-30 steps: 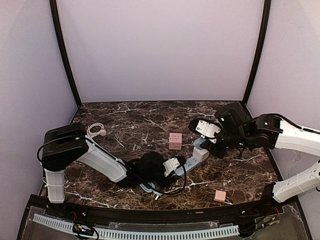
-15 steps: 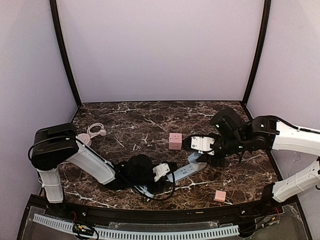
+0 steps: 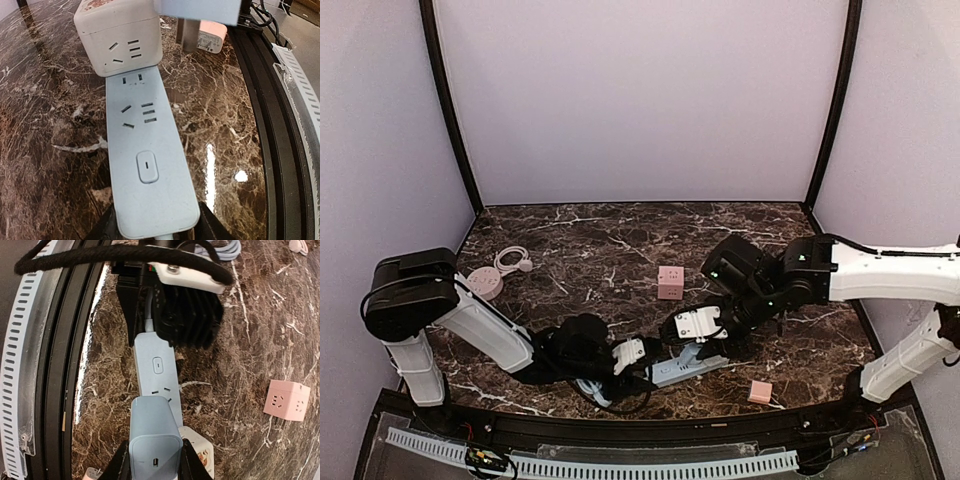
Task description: Insert the plug
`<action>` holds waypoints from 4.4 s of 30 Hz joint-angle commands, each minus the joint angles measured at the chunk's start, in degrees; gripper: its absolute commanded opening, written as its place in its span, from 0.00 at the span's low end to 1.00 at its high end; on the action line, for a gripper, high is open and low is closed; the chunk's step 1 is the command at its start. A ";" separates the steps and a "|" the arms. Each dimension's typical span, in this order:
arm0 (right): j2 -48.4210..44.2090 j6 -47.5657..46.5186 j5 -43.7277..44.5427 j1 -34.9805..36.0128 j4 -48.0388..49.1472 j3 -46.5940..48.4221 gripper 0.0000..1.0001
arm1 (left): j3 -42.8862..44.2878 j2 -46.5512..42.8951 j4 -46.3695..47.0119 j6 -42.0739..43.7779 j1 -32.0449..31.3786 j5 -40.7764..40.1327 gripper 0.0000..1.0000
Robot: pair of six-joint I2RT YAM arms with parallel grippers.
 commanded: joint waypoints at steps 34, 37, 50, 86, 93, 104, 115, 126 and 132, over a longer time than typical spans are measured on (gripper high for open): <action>13.46 -2.07 5.87 3.22 1.60 3.98 0.00 | -9.14 -7.08 6.64 -2.25 -1.30 -4.20 0.78; 13.32 -2.14 6.14 3.15 1.43 4.04 0.00 | -9.22 -7.10 6.65 -2.36 -1.26 -4.44 0.77; 16.17 0.05 6.67 4.69 -4.99 9.13 0.00 | -9.51 -7.02 6.37 -2.14 -1.26 -4.72 0.73; 16.90 1.37 9.75 4.76 -5.40 7.08 0.00 | -9.58 -6.41 6.67 -2.17 -1.26 -4.61 0.72; 17.23 1.41 10.79 4.81 -6.38 7.34 0.00 | -9.58 -6.39 6.72 -2.10 -1.30 -4.60 0.71; 16.16 1.84 10.86 4.80 -7.27 6.22 0.00 | -9.48 -5.97 6.96 -2.11 -1.30 -4.45 0.71; 18.03 2.84 15.63 6.17 -11.30 10.43 0.00 | -9.38 -5.45 7.53 -2.25 -1.30 -4.82 0.71; 20.31 2.70 14.73 6.83 -11.36 11.45 0.00 | -13.77 -10.29 11.66 -2.88 -1.30 -7.40 0.85; 19.00 2.35 15.07 6.83 -11.26 11.37 0.00 | -14.97 -14.00 8.17 -2.19 -1.30 -11.24 0.90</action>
